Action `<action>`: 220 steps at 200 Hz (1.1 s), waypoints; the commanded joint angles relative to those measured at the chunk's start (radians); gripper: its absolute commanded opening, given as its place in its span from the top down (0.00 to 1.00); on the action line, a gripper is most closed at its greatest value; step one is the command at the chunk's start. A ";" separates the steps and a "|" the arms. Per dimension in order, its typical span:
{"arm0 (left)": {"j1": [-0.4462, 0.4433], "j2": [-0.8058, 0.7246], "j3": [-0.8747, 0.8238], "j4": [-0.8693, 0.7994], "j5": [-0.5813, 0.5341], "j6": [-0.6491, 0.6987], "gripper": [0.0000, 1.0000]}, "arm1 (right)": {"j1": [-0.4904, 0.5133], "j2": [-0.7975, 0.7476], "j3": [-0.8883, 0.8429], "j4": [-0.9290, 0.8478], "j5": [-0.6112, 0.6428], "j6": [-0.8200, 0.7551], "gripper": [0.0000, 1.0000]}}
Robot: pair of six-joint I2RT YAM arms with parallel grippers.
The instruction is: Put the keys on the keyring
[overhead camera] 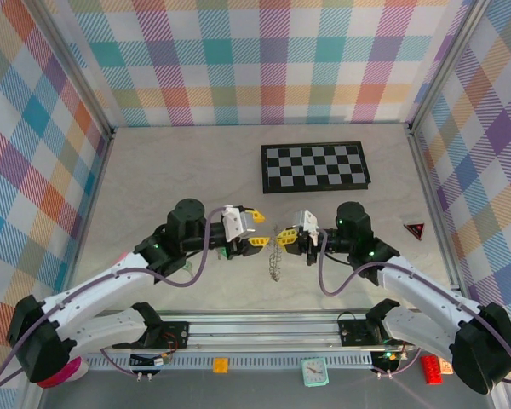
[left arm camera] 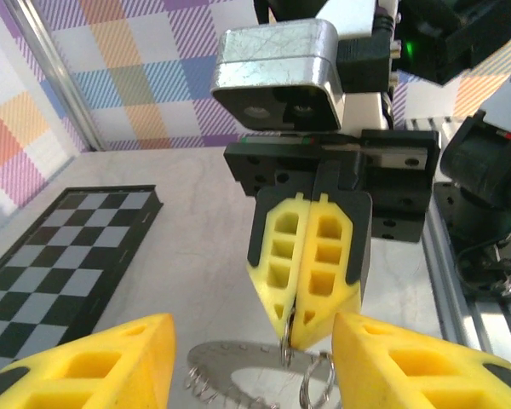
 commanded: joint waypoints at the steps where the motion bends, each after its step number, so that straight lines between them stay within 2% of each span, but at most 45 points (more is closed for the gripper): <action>1: 0.007 -0.030 0.029 -0.157 -0.031 0.087 0.49 | 0.010 -0.034 0.054 -0.090 0.008 -0.140 1.00; 34: 0.006 -0.003 0.075 -0.281 0.005 0.179 0.51 | 0.027 -0.053 0.090 -0.149 0.039 -0.233 1.00; 88: 0.007 0.036 0.115 -0.275 0.035 0.232 0.59 | 0.076 -0.056 0.145 -0.251 0.073 -0.371 1.00; 104: 0.007 0.048 0.124 -0.296 0.033 0.236 0.60 | 0.081 -0.058 0.145 -0.246 0.088 -0.375 1.00; 145: 0.008 0.108 0.169 -0.475 0.096 0.242 0.56 | 0.090 -0.072 0.135 -0.226 0.117 -0.382 1.00; 220: 0.006 0.124 0.147 -0.427 0.206 0.214 0.54 | 0.097 -0.056 0.138 -0.210 0.144 -0.366 1.00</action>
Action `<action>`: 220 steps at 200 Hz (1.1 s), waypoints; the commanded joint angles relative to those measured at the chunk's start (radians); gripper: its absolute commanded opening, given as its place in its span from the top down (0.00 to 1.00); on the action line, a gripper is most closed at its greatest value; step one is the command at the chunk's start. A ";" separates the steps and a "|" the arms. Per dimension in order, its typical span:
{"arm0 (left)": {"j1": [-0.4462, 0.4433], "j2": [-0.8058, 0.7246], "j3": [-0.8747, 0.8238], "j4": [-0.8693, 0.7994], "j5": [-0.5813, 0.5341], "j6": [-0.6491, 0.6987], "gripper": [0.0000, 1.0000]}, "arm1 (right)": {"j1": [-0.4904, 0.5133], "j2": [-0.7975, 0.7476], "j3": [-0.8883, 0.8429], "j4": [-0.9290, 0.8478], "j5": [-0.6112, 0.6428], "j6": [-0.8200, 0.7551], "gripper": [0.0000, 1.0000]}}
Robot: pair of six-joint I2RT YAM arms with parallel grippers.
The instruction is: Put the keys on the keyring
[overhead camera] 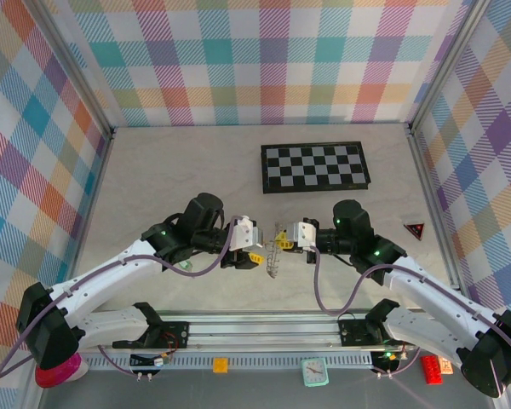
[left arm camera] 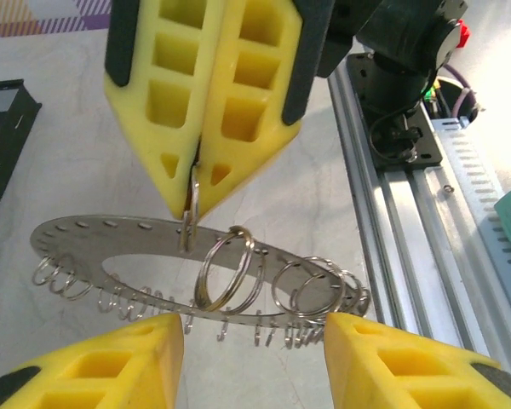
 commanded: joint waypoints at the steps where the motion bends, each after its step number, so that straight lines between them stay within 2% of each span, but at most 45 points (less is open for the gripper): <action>1: 0.006 -0.004 0.006 -0.001 0.081 -0.002 0.54 | 0.011 -0.002 0.025 0.025 0.001 -0.011 1.00; 46: 0.007 0.010 0.004 -0.025 0.122 -0.027 0.53 | 0.013 -0.003 0.019 0.048 0.006 0.001 1.00; 122: -0.003 -0.043 -0.055 0.146 0.194 -0.145 0.46 | 0.016 0.007 0.004 0.070 0.031 0.014 1.00; 170: -0.026 -0.022 -0.048 0.062 0.259 -0.140 0.47 | 0.016 0.005 0.001 0.088 0.036 0.023 1.00; 197: -0.030 -0.004 -0.020 -0.071 0.273 -0.089 0.54 | 0.016 0.003 0.001 0.085 0.038 0.021 1.00; 220: -0.030 -0.079 -0.038 -0.024 0.173 -0.084 0.61 | 0.015 -0.003 0.001 0.058 0.035 0.004 1.00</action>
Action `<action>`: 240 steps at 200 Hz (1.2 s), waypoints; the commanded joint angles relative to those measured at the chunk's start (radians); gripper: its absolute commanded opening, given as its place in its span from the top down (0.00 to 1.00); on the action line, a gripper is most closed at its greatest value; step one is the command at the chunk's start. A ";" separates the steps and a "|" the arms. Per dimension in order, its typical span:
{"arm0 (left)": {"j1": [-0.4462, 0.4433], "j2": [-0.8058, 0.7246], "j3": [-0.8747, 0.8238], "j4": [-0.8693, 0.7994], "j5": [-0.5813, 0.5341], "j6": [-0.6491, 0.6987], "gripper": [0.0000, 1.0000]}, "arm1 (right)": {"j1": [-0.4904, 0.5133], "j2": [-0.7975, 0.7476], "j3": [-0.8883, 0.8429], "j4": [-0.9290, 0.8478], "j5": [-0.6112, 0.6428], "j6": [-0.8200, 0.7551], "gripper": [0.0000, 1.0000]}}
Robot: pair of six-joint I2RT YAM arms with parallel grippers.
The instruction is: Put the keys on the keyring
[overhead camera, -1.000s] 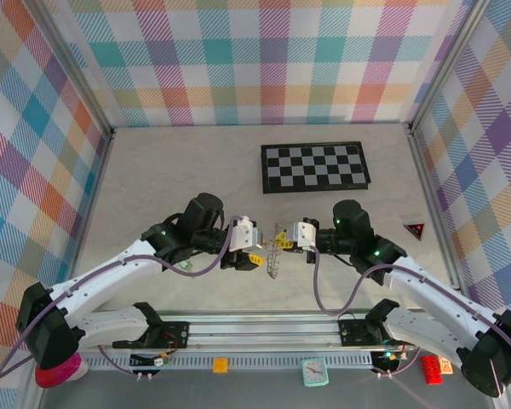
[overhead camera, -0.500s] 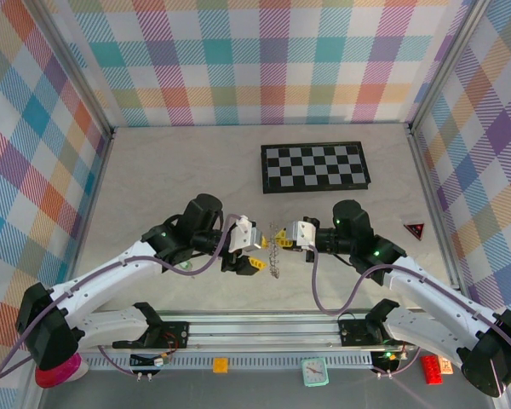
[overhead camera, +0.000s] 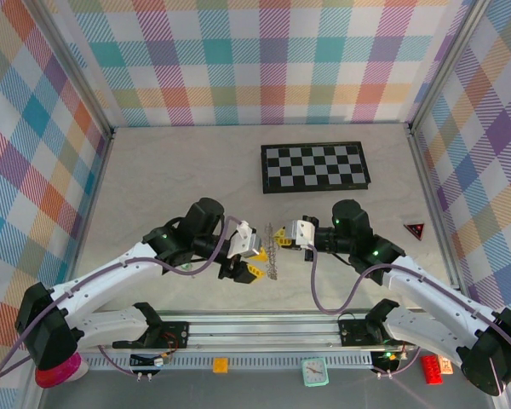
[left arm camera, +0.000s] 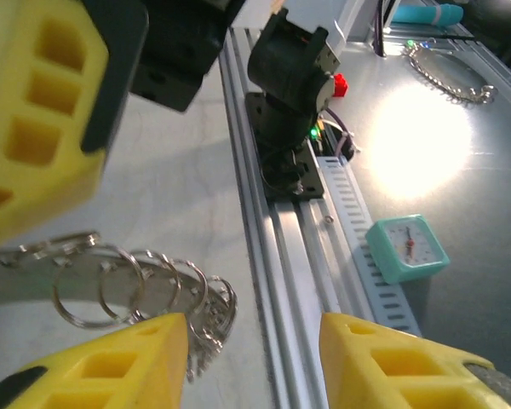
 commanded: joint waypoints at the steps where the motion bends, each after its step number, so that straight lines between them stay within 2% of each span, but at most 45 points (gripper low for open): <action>1: -0.013 -0.071 0.000 -0.005 -0.044 0.029 0.61 | 0.006 -0.013 0.002 0.018 -0.015 -0.010 1.00; 26: -0.012 -0.168 -0.051 0.163 -0.240 0.002 0.60 | 0.006 -0.015 0.010 -0.024 -0.028 -0.031 1.00; 47: -0.012 -0.157 -0.070 0.250 -0.314 -0.018 0.57 | 0.005 -0.006 0.017 -0.030 -0.052 -0.027 1.00; 141: -0.014 -0.068 -0.136 0.438 -0.289 -0.010 0.60 | 0.007 0.019 0.019 -0.011 -0.103 0.025 1.00; 240: -0.014 -0.053 -0.130 0.398 -0.282 -0.001 0.73 | 0.029 0.056 0.032 0.032 -0.121 0.061 1.00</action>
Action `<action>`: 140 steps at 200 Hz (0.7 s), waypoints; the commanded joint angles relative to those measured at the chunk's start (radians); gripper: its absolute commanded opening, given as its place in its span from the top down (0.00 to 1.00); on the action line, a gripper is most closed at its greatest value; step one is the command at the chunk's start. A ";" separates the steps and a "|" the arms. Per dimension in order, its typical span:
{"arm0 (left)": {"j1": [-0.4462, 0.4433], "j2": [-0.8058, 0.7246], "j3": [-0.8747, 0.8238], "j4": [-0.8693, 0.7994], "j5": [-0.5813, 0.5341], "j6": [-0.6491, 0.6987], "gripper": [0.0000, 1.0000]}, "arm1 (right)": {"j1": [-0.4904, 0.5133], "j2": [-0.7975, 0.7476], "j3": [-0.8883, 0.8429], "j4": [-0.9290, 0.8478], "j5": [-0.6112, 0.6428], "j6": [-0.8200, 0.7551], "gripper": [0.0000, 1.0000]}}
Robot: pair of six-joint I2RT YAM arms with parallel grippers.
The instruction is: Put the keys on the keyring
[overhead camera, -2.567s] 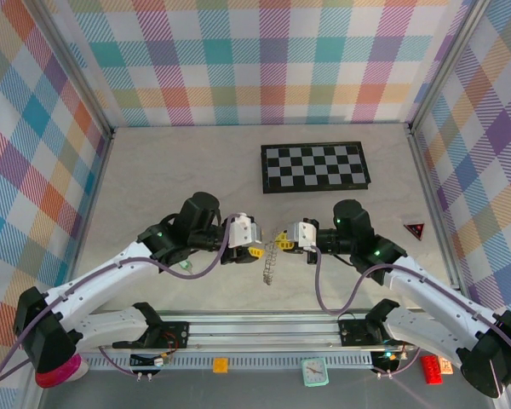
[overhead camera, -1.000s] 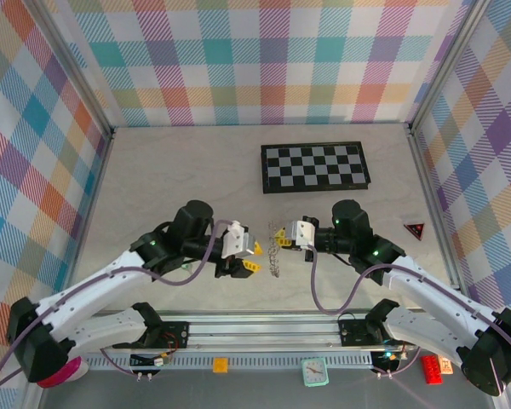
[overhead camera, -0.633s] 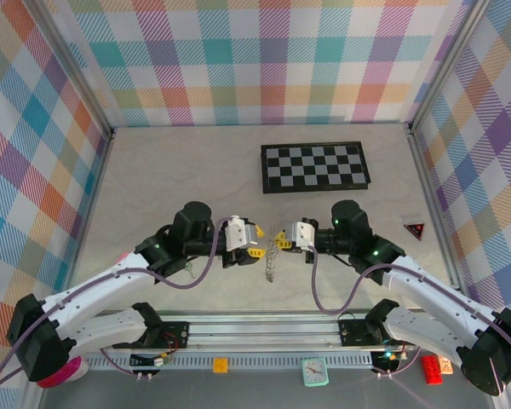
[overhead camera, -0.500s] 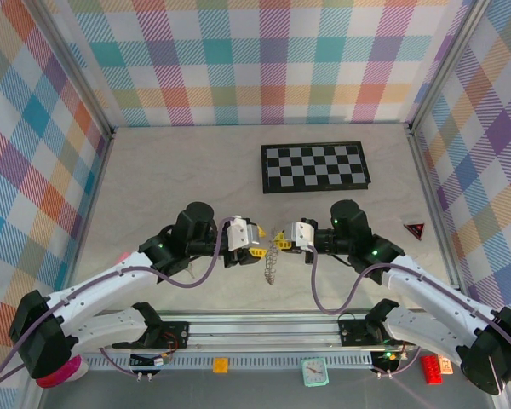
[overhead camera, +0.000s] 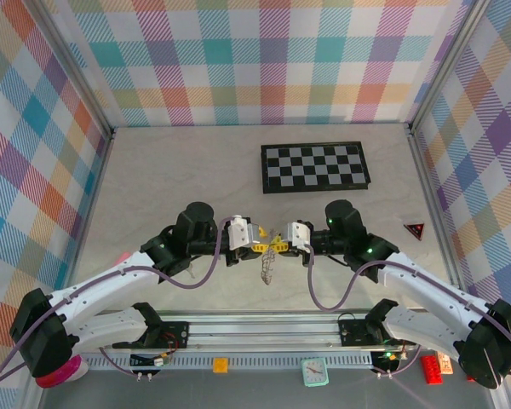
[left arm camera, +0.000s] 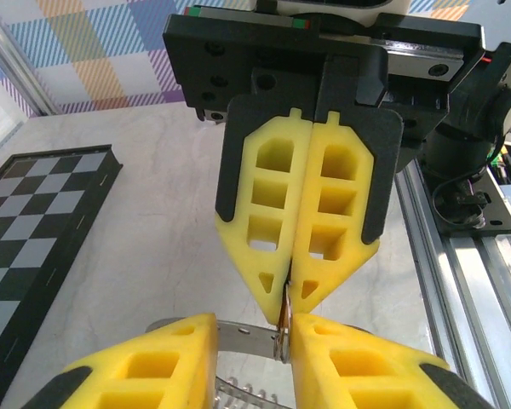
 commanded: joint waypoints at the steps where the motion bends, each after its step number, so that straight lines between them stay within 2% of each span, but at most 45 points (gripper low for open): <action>1: -0.013 0.003 -0.005 0.010 0.014 0.009 0.73 | 0.012 0.001 0.032 0.054 -0.049 0.016 1.00; 60: -0.015 -0.028 -0.034 -0.012 -0.014 0.032 0.67 | 0.014 -0.005 0.032 0.046 -0.029 0.020 1.00; 140: -0.026 -0.018 -0.051 0.053 -0.015 0.033 0.79 | 0.025 0.017 0.034 0.072 -0.049 0.042 1.00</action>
